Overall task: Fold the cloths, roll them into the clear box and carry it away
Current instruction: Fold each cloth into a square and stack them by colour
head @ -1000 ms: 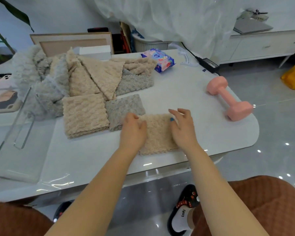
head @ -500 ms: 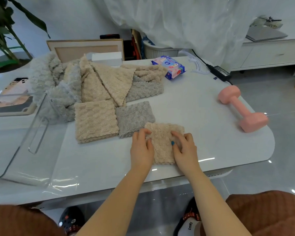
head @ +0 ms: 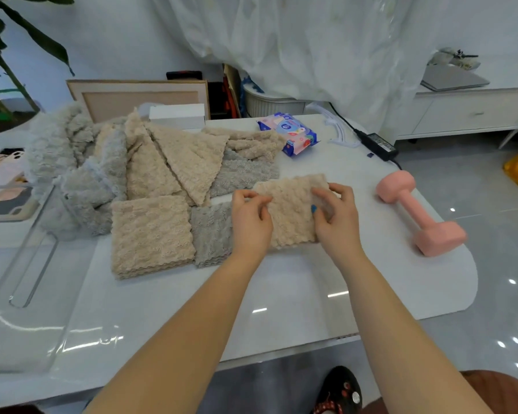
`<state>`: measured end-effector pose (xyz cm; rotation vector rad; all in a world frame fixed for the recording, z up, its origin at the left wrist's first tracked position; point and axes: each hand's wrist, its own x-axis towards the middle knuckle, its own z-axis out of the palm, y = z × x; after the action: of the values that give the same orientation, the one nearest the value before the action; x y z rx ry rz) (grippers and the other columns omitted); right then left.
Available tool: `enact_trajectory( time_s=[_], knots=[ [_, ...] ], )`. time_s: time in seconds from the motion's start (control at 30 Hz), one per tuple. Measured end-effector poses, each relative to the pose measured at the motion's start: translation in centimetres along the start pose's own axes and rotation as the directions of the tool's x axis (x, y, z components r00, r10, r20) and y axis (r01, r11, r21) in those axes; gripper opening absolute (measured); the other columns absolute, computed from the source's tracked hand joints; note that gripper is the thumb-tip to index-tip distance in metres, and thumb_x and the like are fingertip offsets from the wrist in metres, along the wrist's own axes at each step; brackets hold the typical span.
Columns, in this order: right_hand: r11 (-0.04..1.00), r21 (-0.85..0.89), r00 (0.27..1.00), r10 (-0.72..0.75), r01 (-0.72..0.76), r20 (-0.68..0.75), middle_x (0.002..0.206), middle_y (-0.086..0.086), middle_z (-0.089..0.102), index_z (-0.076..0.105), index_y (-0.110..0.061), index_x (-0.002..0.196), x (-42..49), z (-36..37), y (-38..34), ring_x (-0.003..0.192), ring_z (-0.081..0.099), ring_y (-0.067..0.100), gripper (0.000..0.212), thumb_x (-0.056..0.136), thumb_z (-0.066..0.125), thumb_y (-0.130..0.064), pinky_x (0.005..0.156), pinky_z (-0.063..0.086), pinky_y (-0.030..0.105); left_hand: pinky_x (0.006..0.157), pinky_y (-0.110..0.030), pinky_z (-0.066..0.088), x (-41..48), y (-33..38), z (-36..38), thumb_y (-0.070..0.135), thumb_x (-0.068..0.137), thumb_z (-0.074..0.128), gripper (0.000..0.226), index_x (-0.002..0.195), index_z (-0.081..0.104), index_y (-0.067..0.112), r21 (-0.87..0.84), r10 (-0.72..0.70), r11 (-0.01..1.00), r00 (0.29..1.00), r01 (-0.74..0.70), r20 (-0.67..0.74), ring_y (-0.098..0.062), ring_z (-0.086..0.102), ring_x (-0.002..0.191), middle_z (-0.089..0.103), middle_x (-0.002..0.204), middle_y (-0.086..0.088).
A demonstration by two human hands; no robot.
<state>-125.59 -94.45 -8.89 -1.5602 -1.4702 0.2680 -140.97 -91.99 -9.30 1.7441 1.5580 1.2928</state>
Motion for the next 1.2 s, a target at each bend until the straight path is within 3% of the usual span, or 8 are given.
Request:
enact_trajectory(
  time_s=[0.1,0.23,0.47,0.57,0.73,0.83,1.1,1.2],
  knots=[
    [0.987,-0.15,0.977,0.092,-0.064,0.19,0.123,0.013,0.045,0.065,-0.004,0.115,1.4,2.6,2.5,0.099,0.05,0.015,0.04,0.082,0.048,0.009,0.086,0.033,0.006,0.094,-0.03,0.044,0.8,-2.3,1.1,-0.003,0.092,0.045,0.028,0.115,0.06,0.0,0.182,-0.068,0.983,0.983,0.036,0.169,-0.024,0.05,0.105,0.039,0.125,-0.011],
    [0.941,-0.338,0.969,0.075,0.01,0.236,0.12,0.024,0.054,0.064,-0.006,0.119,-1.4,5.4,5.5,0.104,0.051,0.043,0.045,0.085,0.034,-0.013,0.09,0.047,0.047,0.104,-0.041,0.031,-0.6,-4.2,3.0,-0.001,0.091,0.042,0.038,0.128,0.048,0.001,0.503,-0.09,0.861,0.952,-0.073,0.293,-0.033,0.029,0.13,0.03,0.144,-0.015],
    [0.865,-0.499,0.976,0.156,-0.059,0.155,0.134,0.014,0.048,0.061,-0.022,0.124,-1.4,5.8,5.1,0.122,0.042,0.034,0.054,0.085,0.024,-0.025,0.092,0.034,0.047,0.1,-0.04,0.038,0.2,-4.2,2.4,0.001,0.092,0.04,0.046,0.137,0.042,0.007,0.501,-0.056,0.856,0.939,-0.129,0.338,-0.029,0.036,0.122,0.037,0.137,-0.013],
    [0.862,-0.507,0.979,0.125,-0.027,0.161,0.134,0.016,0.048,0.06,-0.019,0.125,-1.5,5.8,5.2,0.121,0.043,0.035,0.045,0.087,0.037,-0.015,0.092,0.034,0.048,0.1,-0.041,0.041,2.3,-4.2,-0.1,0.014,0.096,0.042,0.035,0.131,0.048,0.011,0.469,-0.009,0.881,0.989,-0.061,0.146,-0.026,0.045,0.115,0.041,0.135,-0.013],
    [0.871,-0.49,0.992,0.073,-0.011,0.106,0.13,0.017,0.05,0.062,-0.016,0.121,-1.5,5.7,5.0,0.117,0.045,0.037,0.044,0.084,0.039,-0.011,0.089,0.036,0.048,0.112,-0.048,0.018,7.3,-5.1,-3.5,0.034,0.096,0.043,0.038,0.132,0.048,0.022,0.456,-0.466,0.782,0.884,0.425,-0.026,-0.038,0.013,0.139,0.006,0.153,-0.02],
    [0.884,-0.468,1.0,-0.014,0.014,0.005,0.128,0.014,0.05,0.06,-0.015,0.116,-1.9,5.2,4.7,0.114,0.043,0.03,0.041,0.082,0.037,-0.01,0.089,0.03,0.042,0.109,-0.039,0.024,9.7,-5.8,-3.9,0.035,0.095,0.045,0.037,0.129,0.052,0.023,0.324,-0.648,0.731,0.76,0.6,0.056,-0.036,0.023,0.134,0.025,0.146,-0.02],
    [0.932,-0.363,0.998,-0.005,-0.02,-0.068,0.124,0.006,0.053,0.062,-0.019,0.106,-3.4,4.7,3.7,0.115,0.04,0.021,0.035,0.085,0.034,-0.021,0.088,0.02,0.032,0.08,-0.026,0.036,9.2,-1.1,-5.7,0.022,0.086,0.065,0.013,0.091,0.054,0.015,0.185,0.012,0.982,0.977,0.029,-0.213,-0.018,0.05,0.099,0.053,0.1,0.0],
    [0.972,-0.236,0.998,0.009,-0.022,-0.055,0.127,0.004,0.051,0.062,-0.018,0.11,-3.6,4.7,1.9,0.114,0.044,0.018,0.037,0.086,0.036,-0.026,0.089,0.022,0.032,0.065,-0.018,0.039,8.4,1.9,-7.1,0.005,0.082,0.061,0.022,0.079,0.046,0.021,-0.021,0.012,1.0,0.994,-0.014,-0.111,0.001,0.05,0.075,0.051,0.084,0.009]
  ],
)
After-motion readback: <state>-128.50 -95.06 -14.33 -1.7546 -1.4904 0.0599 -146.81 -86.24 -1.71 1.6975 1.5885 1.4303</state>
